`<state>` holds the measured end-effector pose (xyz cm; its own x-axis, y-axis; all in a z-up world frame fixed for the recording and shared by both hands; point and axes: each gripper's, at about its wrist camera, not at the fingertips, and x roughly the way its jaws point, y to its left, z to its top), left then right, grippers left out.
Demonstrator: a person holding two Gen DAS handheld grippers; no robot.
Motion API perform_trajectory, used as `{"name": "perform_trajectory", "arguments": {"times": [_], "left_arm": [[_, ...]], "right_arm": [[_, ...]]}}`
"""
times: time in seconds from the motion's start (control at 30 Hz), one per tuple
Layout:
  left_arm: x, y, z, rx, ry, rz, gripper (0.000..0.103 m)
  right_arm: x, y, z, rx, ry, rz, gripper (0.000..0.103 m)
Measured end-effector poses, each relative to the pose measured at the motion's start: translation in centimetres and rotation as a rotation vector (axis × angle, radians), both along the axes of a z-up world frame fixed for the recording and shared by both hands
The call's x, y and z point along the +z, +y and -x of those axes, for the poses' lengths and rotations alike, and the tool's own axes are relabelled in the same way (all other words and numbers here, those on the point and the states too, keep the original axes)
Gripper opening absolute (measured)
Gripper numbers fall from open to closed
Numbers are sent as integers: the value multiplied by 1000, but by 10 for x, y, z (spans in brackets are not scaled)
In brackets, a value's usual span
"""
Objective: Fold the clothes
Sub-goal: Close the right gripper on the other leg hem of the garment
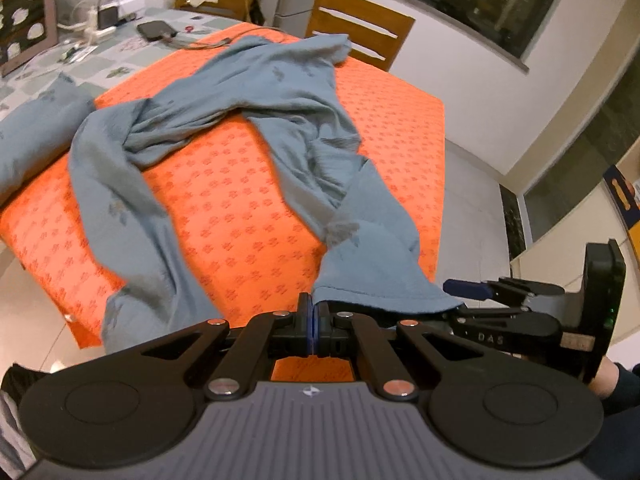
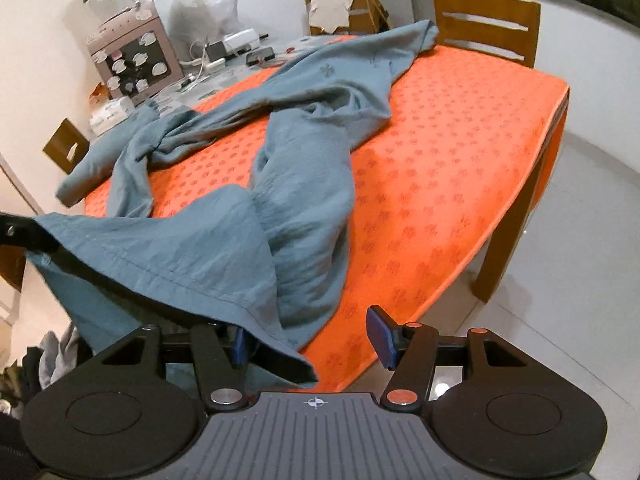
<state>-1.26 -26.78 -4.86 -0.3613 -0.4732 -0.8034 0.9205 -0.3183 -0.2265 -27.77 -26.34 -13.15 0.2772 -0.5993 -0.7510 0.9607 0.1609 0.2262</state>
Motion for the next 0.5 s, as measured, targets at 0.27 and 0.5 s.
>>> {"name": "perform_trajectory", "arguments": {"times": [0.27, 0.5], "left_arm": [[-17, 8, -9, 1, 4, -22, 0], [-64, 16, -27, 18, 64, -118, 0]], "right_arm": [[6, 5, -20, 8, 103, -7, 14], [34, 23, -16, 4, 146, -10, 15]]}}
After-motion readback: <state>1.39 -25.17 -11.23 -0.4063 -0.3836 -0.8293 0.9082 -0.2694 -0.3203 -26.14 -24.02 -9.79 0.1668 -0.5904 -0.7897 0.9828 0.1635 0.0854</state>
